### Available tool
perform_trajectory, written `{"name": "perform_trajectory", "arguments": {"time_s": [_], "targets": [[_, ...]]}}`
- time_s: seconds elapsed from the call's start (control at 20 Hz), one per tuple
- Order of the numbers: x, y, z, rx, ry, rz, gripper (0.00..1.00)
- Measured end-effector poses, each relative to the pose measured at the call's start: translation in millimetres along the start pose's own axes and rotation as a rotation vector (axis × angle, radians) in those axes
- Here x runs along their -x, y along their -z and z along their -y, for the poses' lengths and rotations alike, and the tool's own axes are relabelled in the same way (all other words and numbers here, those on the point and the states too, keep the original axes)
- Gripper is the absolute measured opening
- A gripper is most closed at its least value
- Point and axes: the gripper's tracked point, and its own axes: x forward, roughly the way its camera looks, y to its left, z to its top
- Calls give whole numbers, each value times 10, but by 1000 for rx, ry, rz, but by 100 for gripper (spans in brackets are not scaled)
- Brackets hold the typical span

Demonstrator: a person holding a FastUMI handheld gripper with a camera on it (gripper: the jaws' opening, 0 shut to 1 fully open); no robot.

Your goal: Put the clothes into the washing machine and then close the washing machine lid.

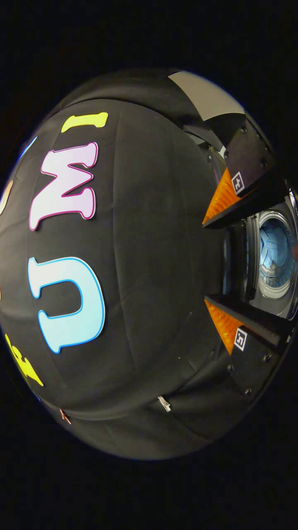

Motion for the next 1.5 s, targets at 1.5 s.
{"name": "perform_trajectory", "arguments": {"time_s": [1.5], "targets": [[749,1161,117,56,21,11,100]]}}
